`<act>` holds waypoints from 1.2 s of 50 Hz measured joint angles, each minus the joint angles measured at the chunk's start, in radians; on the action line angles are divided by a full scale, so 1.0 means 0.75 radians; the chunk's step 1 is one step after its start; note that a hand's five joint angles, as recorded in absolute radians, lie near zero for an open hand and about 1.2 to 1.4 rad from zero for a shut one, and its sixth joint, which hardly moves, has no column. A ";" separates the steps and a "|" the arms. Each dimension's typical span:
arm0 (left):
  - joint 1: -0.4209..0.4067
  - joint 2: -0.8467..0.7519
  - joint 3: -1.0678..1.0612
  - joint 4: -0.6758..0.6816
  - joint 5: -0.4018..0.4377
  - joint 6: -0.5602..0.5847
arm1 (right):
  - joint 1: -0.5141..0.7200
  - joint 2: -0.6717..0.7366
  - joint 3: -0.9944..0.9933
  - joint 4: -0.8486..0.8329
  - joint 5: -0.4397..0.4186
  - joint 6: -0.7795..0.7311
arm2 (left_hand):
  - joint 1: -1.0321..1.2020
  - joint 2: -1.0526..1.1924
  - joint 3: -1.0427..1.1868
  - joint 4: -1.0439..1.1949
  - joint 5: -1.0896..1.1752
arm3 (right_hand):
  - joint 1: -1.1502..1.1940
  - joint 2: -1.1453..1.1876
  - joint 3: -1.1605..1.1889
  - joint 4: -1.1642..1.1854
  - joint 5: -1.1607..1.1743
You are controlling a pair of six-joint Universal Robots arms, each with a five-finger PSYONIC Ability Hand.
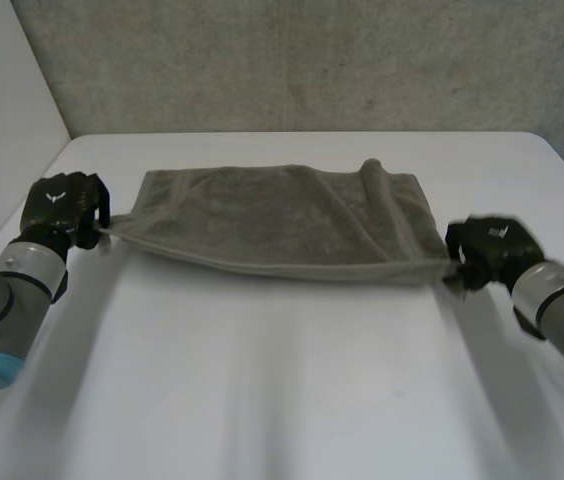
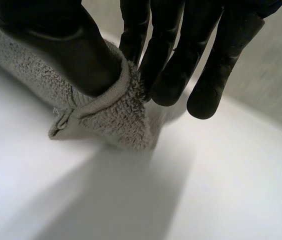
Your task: Fold the towel.
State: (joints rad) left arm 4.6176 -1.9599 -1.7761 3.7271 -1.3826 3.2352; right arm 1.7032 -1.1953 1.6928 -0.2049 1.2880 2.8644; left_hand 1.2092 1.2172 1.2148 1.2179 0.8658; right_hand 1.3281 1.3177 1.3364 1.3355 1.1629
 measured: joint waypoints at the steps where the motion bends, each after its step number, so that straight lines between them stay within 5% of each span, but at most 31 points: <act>1: 0.000 0.010 -0.004 -0.003 0.000 0.000 | 0.000 -0.023 0.005 -0.011 -0.003 -0.003 | 0.000 0.000 0.000 0.000 0.000 | 0.000 0.000 0.000 0.000 0.000; 11: -0.021 0.321 -0.128 -0.087 0.003 0.010 | -0.005 -0.361 0.107 -0.044 -0.201 -0.334 | 0.000 0.000 0.000 0.000 0.000 | 0.000 0.000 0.000 0.000 0.000; 22: 0.018 0.638 -0.286 -0.295 0.017 0.021 | -0.165 -0.484 0.106 0.638 -0.296 -1.107 | 0.000 0.000 0.000 0.000 0.000 | 0.000 0.000 0.000 0.000 0.001; 32: 0.051 0.716 -0.336 -0.399 0.060 0.019 | -0.223 -0.559 -0.019 0.847 -0.397 -0.986 | 0.000 0.000 0.000 0.000 0.000 | 0.000 0.000 0.000 0.000 0.001; 39: 0.039 0.527 -0.258 -0.362 0.060 0.019 | -0.204 -0.290 -0.202 0.818 -0.399 -0.911 | 0.000 0.000 0.000 0.000 0.000 | 0.000 0.000 0.000 0.000 0.002; 48: -0.006 0.048 0.065 -0.281 -0.035 0.018 | -0.057 0.202 -0.597 0.732 -0.218 -0.901 | 0.000 0.000 0.000 0.000 0.000 | 0.000 0.000 0.000 0.000 0.005; 60: -0.107 -0.523 0.669 -0.267 -0.247 0.019 | 0.117 0.562 -0.797 -0.049 0.042 -0.884 | 0.000 0.000 0.000 0.000 0.000 | 0.000 0.000 0.000 0.000 0.006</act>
State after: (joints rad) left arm 4.5372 -2.3520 -1.2744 3.5271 -1.5677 3.2496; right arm 1.7907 -0.7739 1.0948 -0.2420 1.3193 2.2013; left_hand 1.2092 1.2173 1.2149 1.2180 0.8658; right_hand 1.3282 1.3177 1.3364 1.3356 1.1675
